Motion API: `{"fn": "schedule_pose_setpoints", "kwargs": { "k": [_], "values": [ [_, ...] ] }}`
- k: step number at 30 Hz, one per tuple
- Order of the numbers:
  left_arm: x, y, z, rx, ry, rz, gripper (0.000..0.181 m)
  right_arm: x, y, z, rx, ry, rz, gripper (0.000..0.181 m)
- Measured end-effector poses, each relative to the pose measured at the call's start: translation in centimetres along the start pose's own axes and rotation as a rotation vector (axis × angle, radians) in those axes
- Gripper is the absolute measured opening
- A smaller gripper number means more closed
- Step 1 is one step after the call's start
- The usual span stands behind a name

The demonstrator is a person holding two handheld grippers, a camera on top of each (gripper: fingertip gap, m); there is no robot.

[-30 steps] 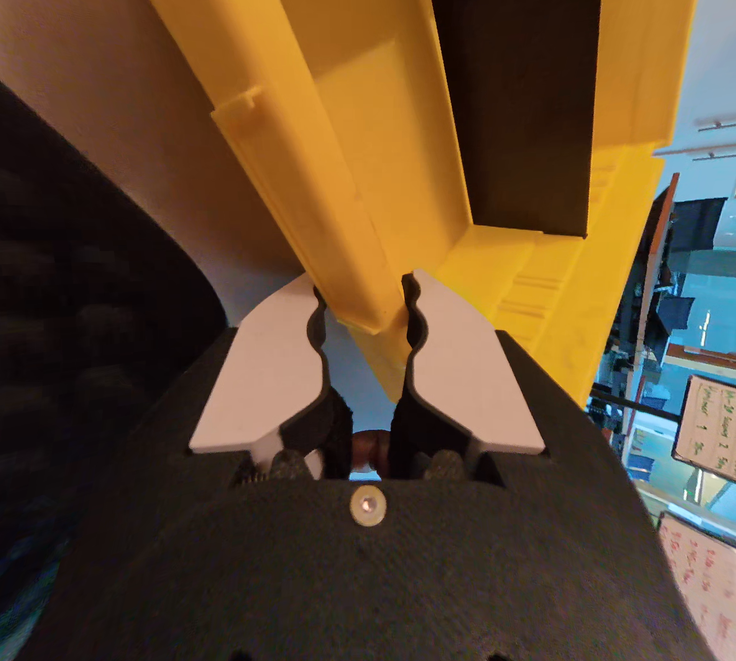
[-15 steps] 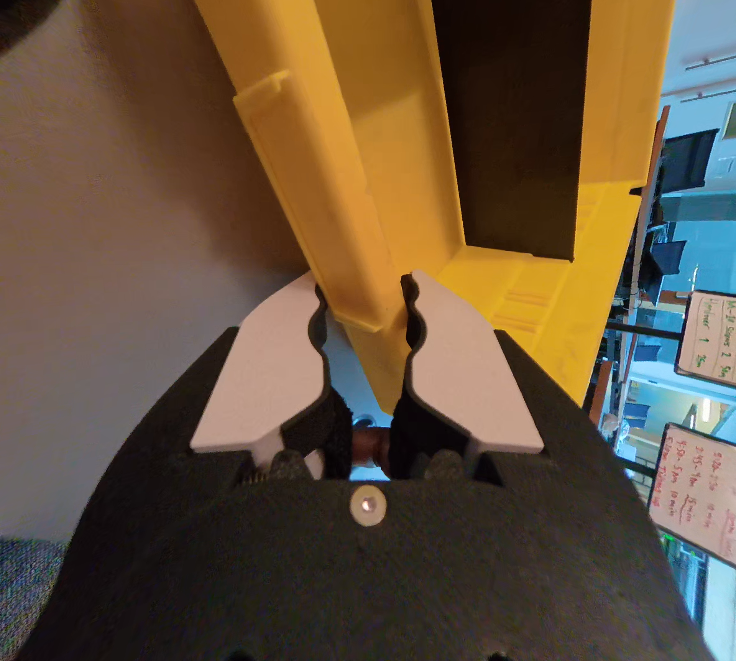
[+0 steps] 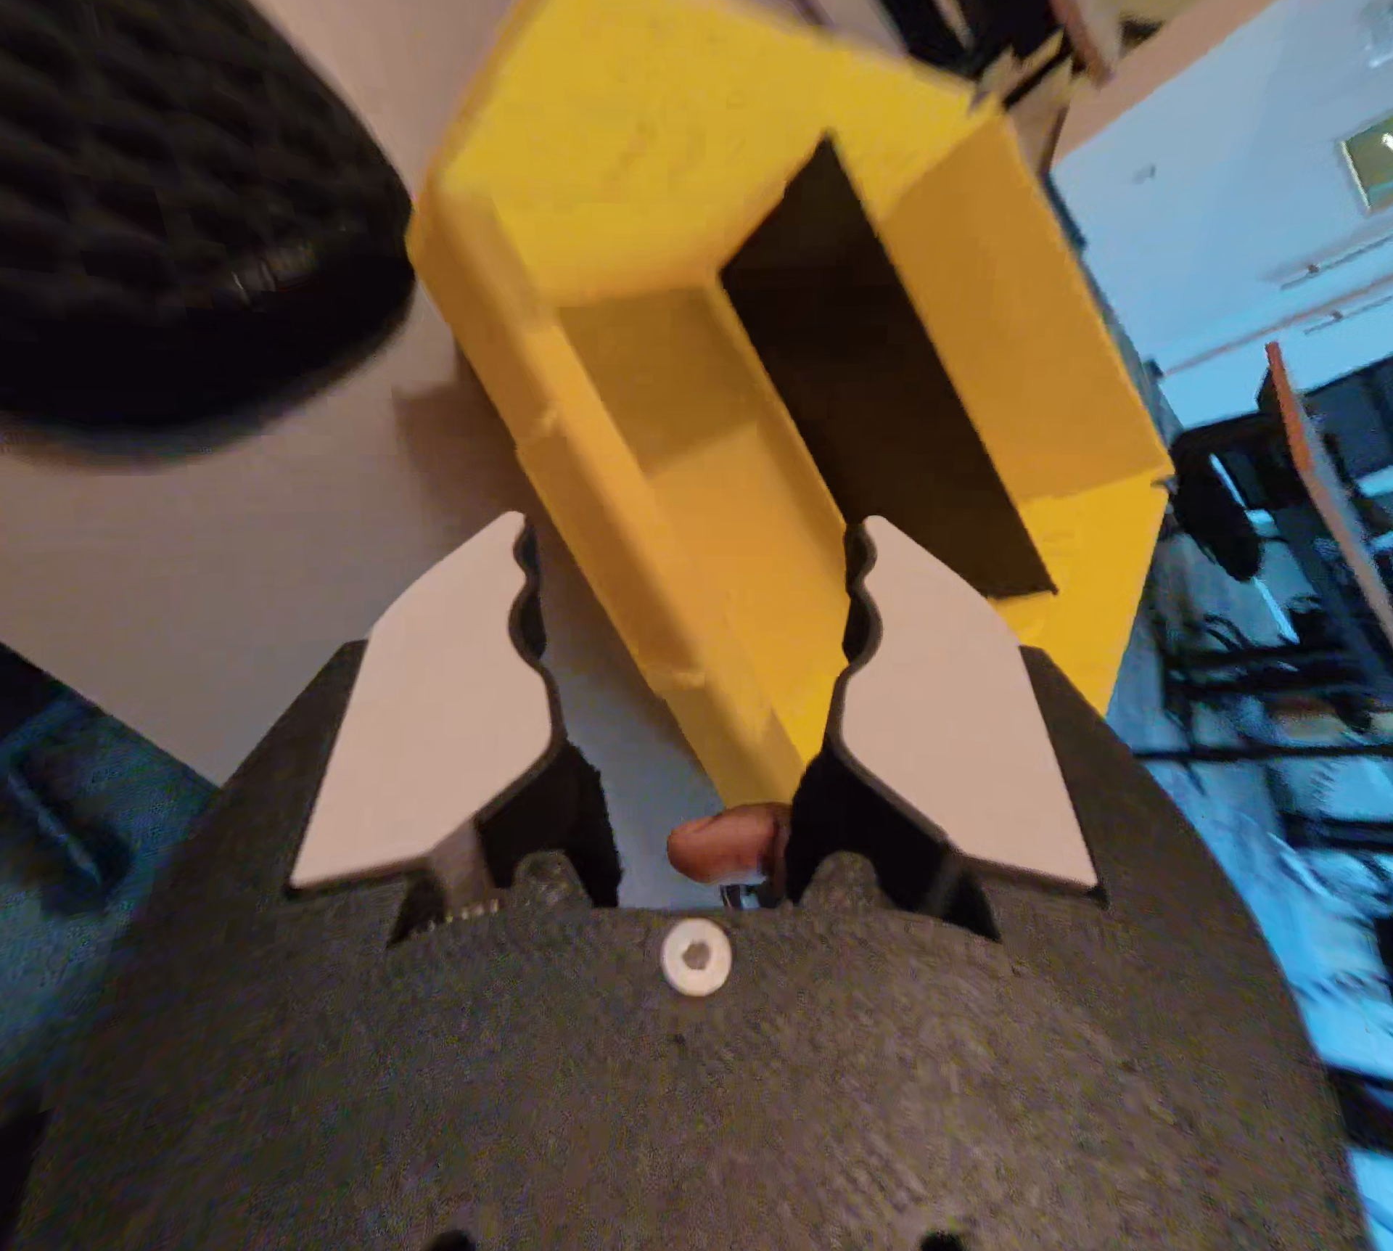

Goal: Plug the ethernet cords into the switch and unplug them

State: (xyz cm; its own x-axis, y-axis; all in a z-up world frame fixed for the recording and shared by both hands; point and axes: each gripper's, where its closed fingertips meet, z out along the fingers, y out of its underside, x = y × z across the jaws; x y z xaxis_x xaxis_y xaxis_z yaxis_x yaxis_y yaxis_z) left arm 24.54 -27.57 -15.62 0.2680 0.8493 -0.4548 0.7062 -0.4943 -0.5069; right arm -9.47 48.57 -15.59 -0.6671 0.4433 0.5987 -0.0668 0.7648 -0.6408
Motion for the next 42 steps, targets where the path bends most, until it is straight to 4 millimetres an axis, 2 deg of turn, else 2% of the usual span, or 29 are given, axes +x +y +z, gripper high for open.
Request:
{"fn": "schedule_pose_setpoints", "kwargs": {
  "k": [3, 5, 7, 10, 13, 15, 17, 19, 22, 27, 32, 38, 42],
  "values": [
    [-2.1, -2.5, -2.3, 0.068, -0.083, 0.030, 0.074, 0.2, -5.7, -1.2, 0.320, -0.034, 0.145, 0.084],
    [-3.7, -4.2, -2.5, 0.075, -0.117, 0.103, 0.074, 0.2, -10.0, -2.3, 0.545, -0.058, 0.214, 0.087],
    [-4.9, -4.5, -1.7, -0.037, -0.088, 0.177, 0.074, -0.7, -14.2, -3.2, 0.727, -0.114, 0.245, 0.088],
    [-7.2, -5.0, 0.6, -0.199, -0.005, 0.258, 0.073, -3.7, -19.7, -3.7, 0.922, -0.239, 0.242, 0.089],
    [-8.8, -5.7, 3.2, -0.343, 0.100, 0.343, 0.074, -7.6, -23.7, -3.0, 1.028, -0.384, 0.223, 0.089],
    [-9.8, -6.6, 4.9, -0.378, 0.149, 0.379, 0.079, -10.1, -25.4, -2.1, 1.064, -0.492, 0.231, 0.088],
    [-10.3, -6.8, 6.3, -0.429, 0.202, 0.437, 0.084, -12.0, -26.3, -0.9, 1.068, -0.580, 0.244, 0.089],
    [-10.5, -6.0, 7.3, -0.507, 0.263, 0.510, 0.084, -12.9, -26.9, 0.1, 1.073, -0.626, 0.260, 0.088],
    [-11.2, -4.5, 8.4, -0.603, 0.317, 0.565, 0.081, -12.9, -27.4, 1.0, 1.094, -0.650, 0.304, 0.085],
    [-12.3, -3.0, 9.9, -0.658, 0.344, 0.596, 0.078, -13.0, -27.4, 1.9, 1.075, -0.640, 0.300, 0.083],
    [-12.4, -1.2, 10.7, -0.718, 0.385, 0.570, 0.074, -13.4, -27.5, 2.2, 1.057, -0.636, 0.288, 0.082],
    [-11.6, -0.9, 11.1, -0.719, 0.401, 0.616, 0.061, -13.9, -27.9, 2.6, 1.041, -0.642, 0.269, 0.081],
    [-12.0, -1.8, 10.3, -0.677, 0.356, 0.634, 0.060, -14.2, -27.8, 2.9, 1.024, -0.632, 0.250, 0.080]
  ]
}}
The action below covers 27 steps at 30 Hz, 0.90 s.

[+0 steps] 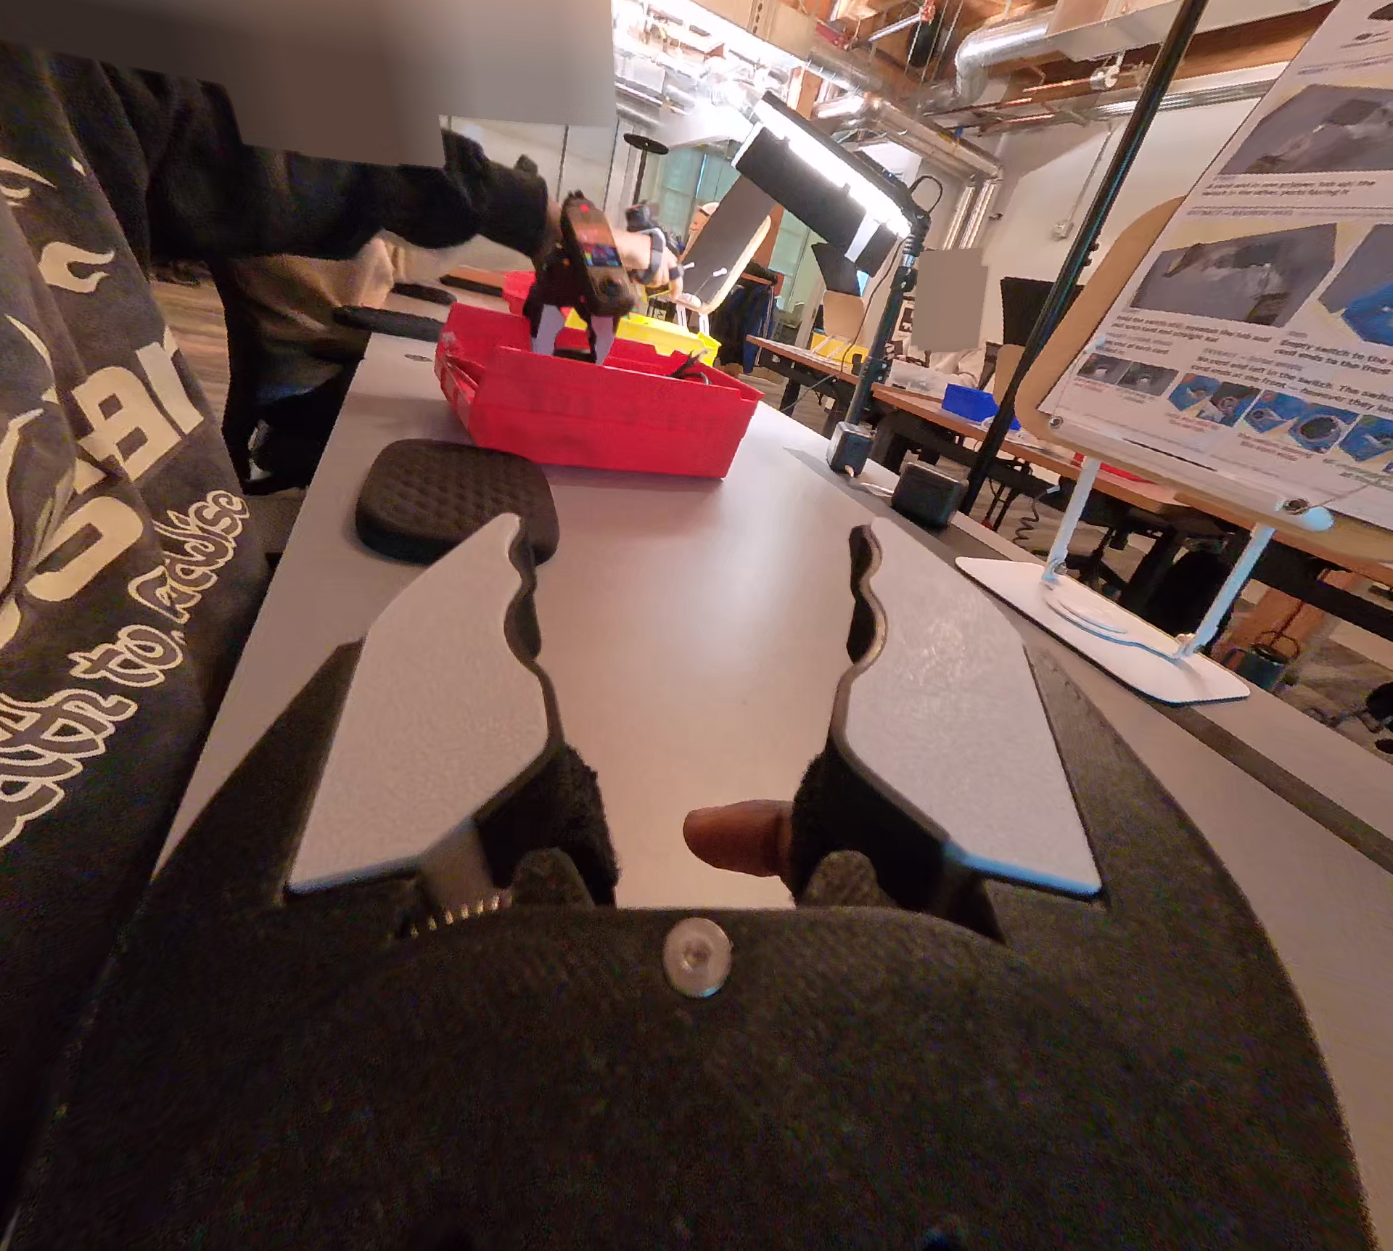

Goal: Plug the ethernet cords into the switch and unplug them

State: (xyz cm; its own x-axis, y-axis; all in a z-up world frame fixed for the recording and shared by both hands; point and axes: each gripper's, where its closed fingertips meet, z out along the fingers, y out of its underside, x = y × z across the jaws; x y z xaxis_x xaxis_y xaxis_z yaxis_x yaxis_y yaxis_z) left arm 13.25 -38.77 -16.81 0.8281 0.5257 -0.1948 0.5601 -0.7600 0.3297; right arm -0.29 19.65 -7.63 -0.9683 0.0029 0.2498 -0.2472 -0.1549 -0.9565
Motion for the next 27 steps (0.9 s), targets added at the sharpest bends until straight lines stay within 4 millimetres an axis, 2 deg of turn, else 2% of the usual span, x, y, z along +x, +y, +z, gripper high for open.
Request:
{"fn": "schedule_pose_setpoints", "kwargs": {
  "k": [4, 8, 13, 16, 20, 23, 27],
  "values": [
    [-1.0, 0.4, -3.6, 0.024, -0.167, 0.002, 0.060, 0.0, 0.4, 0.0, -0.008, 0.005, -0.003, 0.080],
    [-2.2, 0.7, -8.8, 0.034, -0.387, 0.005, 0.060, -0.4, 0.8, 0.2, -0.033, 0.002, -0.025, 0.079],
    [-4.3, 0.1, -18.1, 0.110, -0.741, -0.016, 0.060, -1.1, 1.3, 0.5, -0.055, -0.014, -0.043, 0.079],
    [-5.7, 0.0, -24.1, 0.208, -0.975, -0.099, 0.059, -1.1, 1.3, 0.5, -0.052, -0.007, -0.057, 0.079],
    [-6.6, -0.1, -30.5, 0.329, -1.242, -0.195, 0.059, -1.1, 1.1, 0.3, -0.039, 0.000, -0.052, 0.078],
    [-6.4, -1.8, -33.4, 0.402, -1.383, -0.245, 0.059, -1.0, 1.0, 0.4, -0.030, 0.010, -0.041, 0.077],
    [-5.1, -5.7, -35.2, 0.557, -1.503, -0.319, 0.059, -0.6, 0.4, 0.6, -0.014, 0.071, -0.080, 0.072]
  ]
}}
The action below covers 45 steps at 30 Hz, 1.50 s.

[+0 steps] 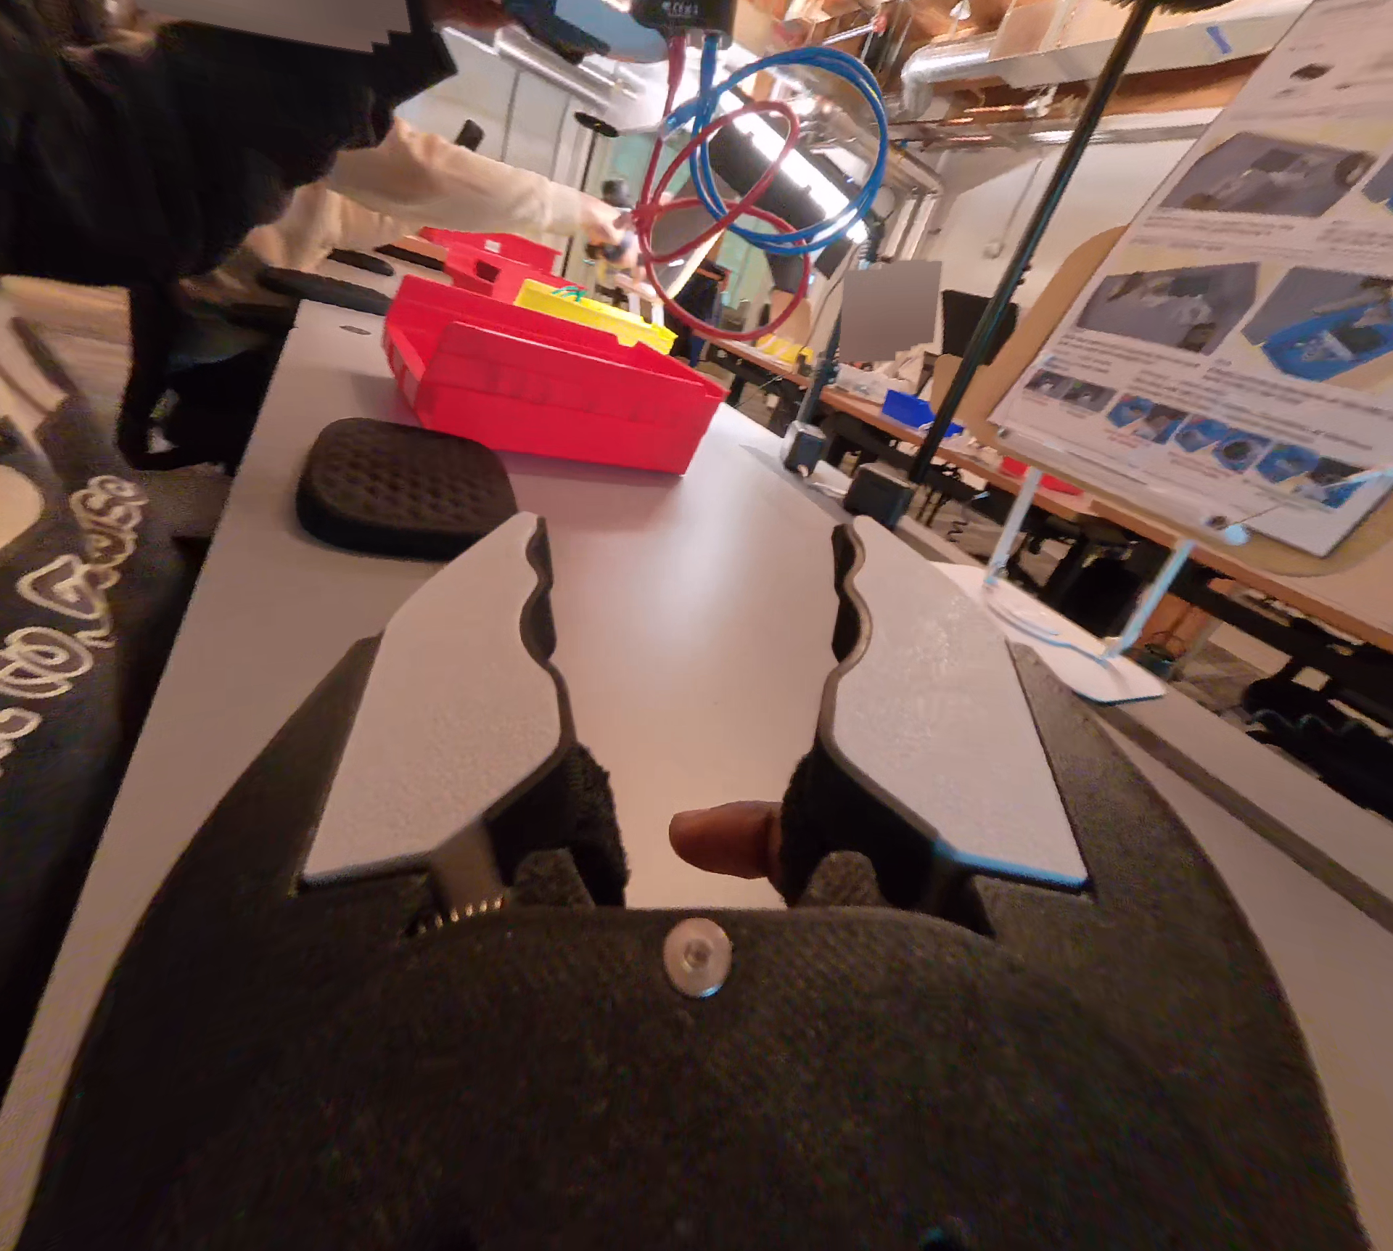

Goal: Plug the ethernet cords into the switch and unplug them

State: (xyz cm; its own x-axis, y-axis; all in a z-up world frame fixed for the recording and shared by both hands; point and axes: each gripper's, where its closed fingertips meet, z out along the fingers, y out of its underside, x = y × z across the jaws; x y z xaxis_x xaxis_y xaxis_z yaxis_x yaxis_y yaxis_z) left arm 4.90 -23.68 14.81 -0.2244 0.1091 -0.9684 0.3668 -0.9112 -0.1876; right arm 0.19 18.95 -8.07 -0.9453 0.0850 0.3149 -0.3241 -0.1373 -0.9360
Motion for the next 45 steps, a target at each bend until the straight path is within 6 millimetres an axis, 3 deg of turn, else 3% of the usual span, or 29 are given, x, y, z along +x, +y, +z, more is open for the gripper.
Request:
{"fn": "schedule_pose_setpoints", "kwargs": {
  "k": [5, 7, 10, 13, 15, 18, 22, 27, 31, 34, 37, 39, 41, 43, 45],
  "values": [
    [3.6, -6.0, -1.9, 0.142, -0.092, -0.116, 0.059, -0.1, -1.8, 0.7, 0.015, 0.047, 0.000, 0.070],
    [5.4, -8.1, -3.0, 0.183, -0.113, -0.128, 0.059, 0.8, -2.2, 0.8, -0.055, 0.098, 0.083, 0.049],
    [8.2, -10.7, -5.1, 0.236, -0.110, -0.147, 0.059, 1.6, -4.6, 0.8, -0.039, 0.120, 0.197, 0.041],
    [11.5, -13.2, -7.3, 0.312, -0.065, -0.169, 0.059, 2.4, -7.7, 0.9, 0.017, 0.141, 0.187, 0.042],
    [13.5, -14.7, -8.8, 0.358, -0.039, -0.150, 0.059, 2.8, -9.4, 1.6, 0.035, 0.142, 0.172, 0.054],
    [15.9, -17.2, -10.8, 0.443, 0.012, -0.143, 0.059, 2.7, -10.5, 3.5, -0.034, 0.089, 0.182, 0.065],
    [18.3, -20.1, -12.7, 0.542, 0.071, -0.111, 0.059, 0.3, -10.2, 7.3, -0.115, -0.093, 0.262, 0.048],
    [19.7, -22.9, -14.3, 0.650, 0.125, -0.097, 0.059, -2.5, -7.4, 10.8, -0.228, -0.234, 0.313, 0.042],
    [20.0, -24.4, -15.5, 0.730, 0.135, -0.087, 0.059, -5.1, -5.1, 11.4, -0.307, -0.402, 0.410, 0.032],
    [20.6, -24.8, -15.7, 0.755, 0.202, -0.140, 0.060, -5.2, -4.8, 11.1, -0.268, -0.448, 0.457, 0.025],
    [20.6, -25.0, -15.8, 0.786, 0.343, -0.381, 0.064, -4.9, -5.3, 10.4, -0.221, -0.493, 0.521, 0.024],
    [20.5, -24.6, -15.9, 0.786, 0.556, -0.674, 0.081, -4.2, -5.2, 9.9, -0.225, -0.491, 0.519, 0.024],
    [20.4, -24.9, -16.7, 0.819, 0.859, -1.065, 0.087, -3.9, -5.1, 9.6, -0.234, -0.515, 0.536, 0.024],
    [20.7, -25.6, -17.0, 0.806, 1.136, -1.416, 0.087, -4.2, -5.0, 9.6, -0.247, -0.561, 0.571, 0.024],
    [22.3, -26.3, -16.7, 0.744, 1.286, -1.519, 0.076, -4.7, -4.7, 9.7, -0.269, -0.602, 0.594, 0.024]
  ]
}}
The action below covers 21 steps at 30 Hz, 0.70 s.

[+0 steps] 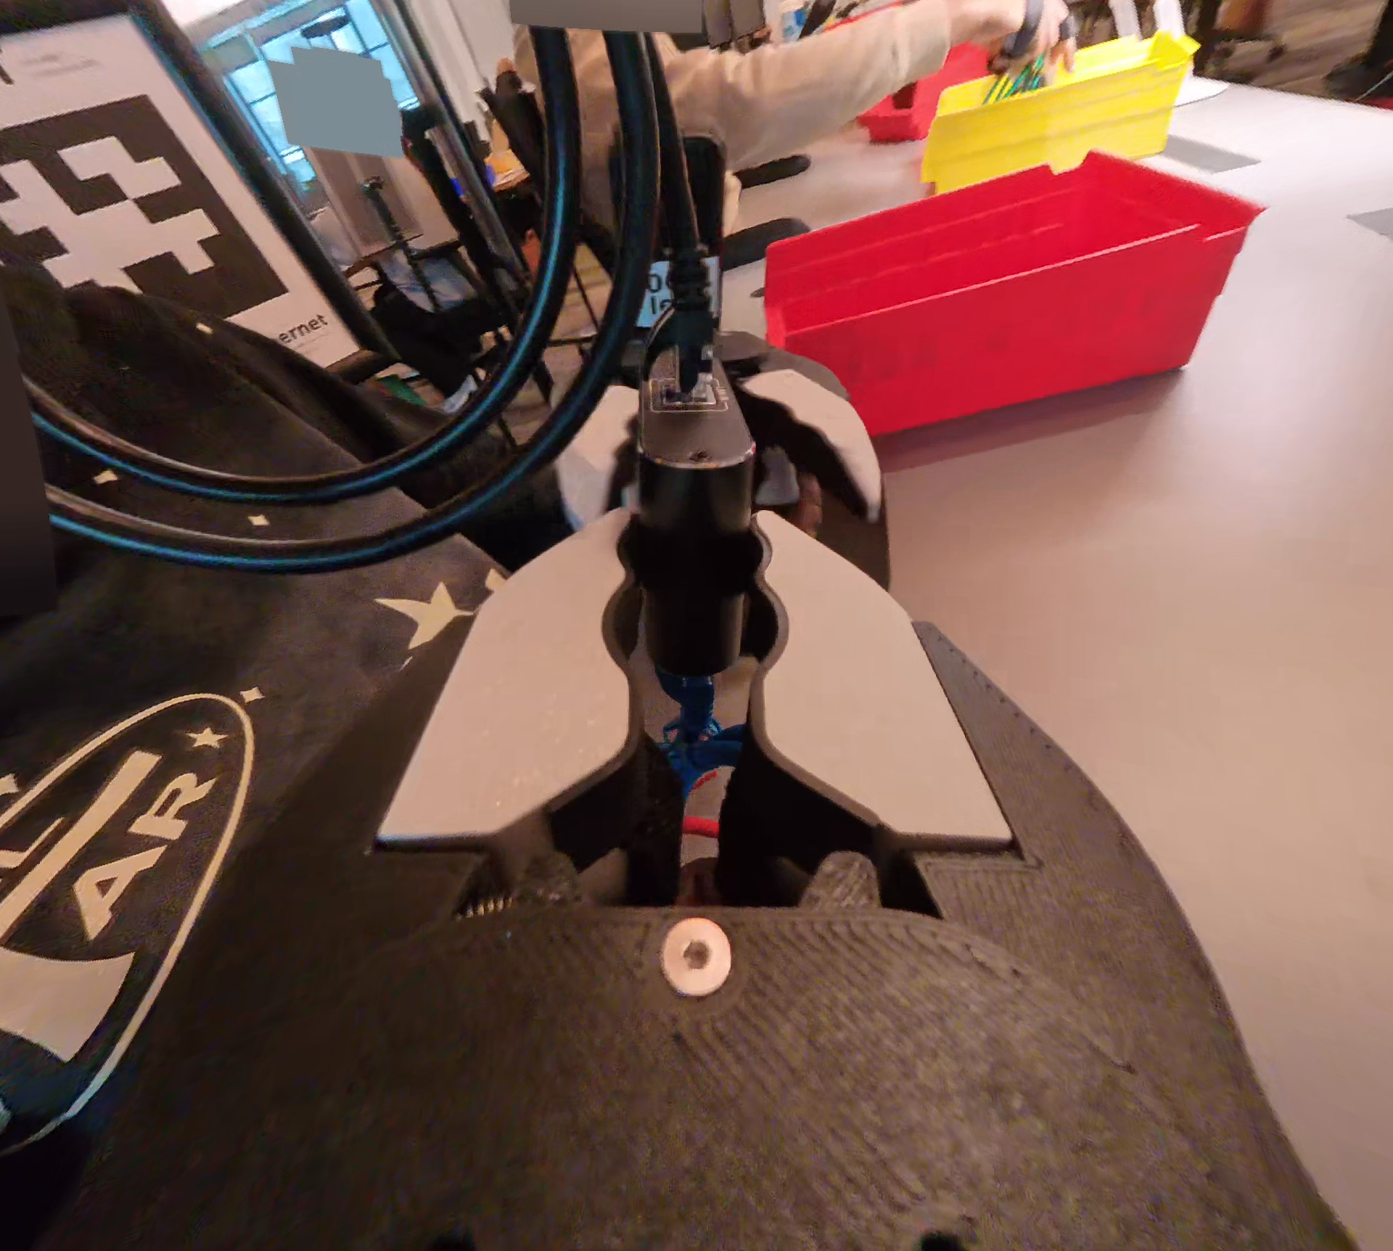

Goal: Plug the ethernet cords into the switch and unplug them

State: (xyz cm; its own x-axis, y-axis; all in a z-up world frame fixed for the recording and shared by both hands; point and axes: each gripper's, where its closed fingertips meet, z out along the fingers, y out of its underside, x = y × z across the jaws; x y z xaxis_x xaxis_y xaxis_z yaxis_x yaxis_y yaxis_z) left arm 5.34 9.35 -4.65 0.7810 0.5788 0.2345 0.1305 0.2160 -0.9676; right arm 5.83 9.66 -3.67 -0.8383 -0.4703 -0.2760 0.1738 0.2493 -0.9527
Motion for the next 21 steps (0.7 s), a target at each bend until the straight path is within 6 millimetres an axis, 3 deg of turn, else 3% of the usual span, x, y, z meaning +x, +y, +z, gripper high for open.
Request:
{"fn": "schedule_pose_setpoints", "kwargs": {
  "k": [5, 8, 9, 11, 14, 17, 21],
  "values": [
    [-0.3, 1.1, 1.1, 0.034, -0.024, 0.047, 0.030, 1.3, 1.0, 0.6, -0.027, 0.016, 0.040, 0.024],
    [-1.5, 1.4, 0.8, 0.080, -0.069, -0.065, 0.025, 3.0, 1.0, 0.6, 0.017, 0.076, 0.076, 0.029],
    [-2.4, 1.6, 0.5, 0.104, -0.107, -0.085, 0.025, 3.7, 0.5, 0.2, 0.081, 0.109, 0.100, 0.040],
    [-4.0, 2.1, -0.4, 0.136, -0.167, -0.122, 0.025, 4.5, -0.1, -1.0, 0.188, 0.153, 0.151, 0.044],
    [-5.1, 2.3, -1.4, 0.176, -0.174, -0.215, 0.025, 4.8, 1.8, -1.4, 0.181, 0.201, 0.166, 0.035],
    [-5.1, 2.5, -1.6, 0.197, -0.157, -0.239, 0.025, 5.0, 5.1, 0.3, 0.082, 0.231, 0.164, 0.035],
    [-4.6, 2.6, -1.4, 0.205, -0.121, -0.257, 0.025, 5.0, 5.5, 1.4, 0.144, 0.148, 0.240, 0.032]
  ]
}}
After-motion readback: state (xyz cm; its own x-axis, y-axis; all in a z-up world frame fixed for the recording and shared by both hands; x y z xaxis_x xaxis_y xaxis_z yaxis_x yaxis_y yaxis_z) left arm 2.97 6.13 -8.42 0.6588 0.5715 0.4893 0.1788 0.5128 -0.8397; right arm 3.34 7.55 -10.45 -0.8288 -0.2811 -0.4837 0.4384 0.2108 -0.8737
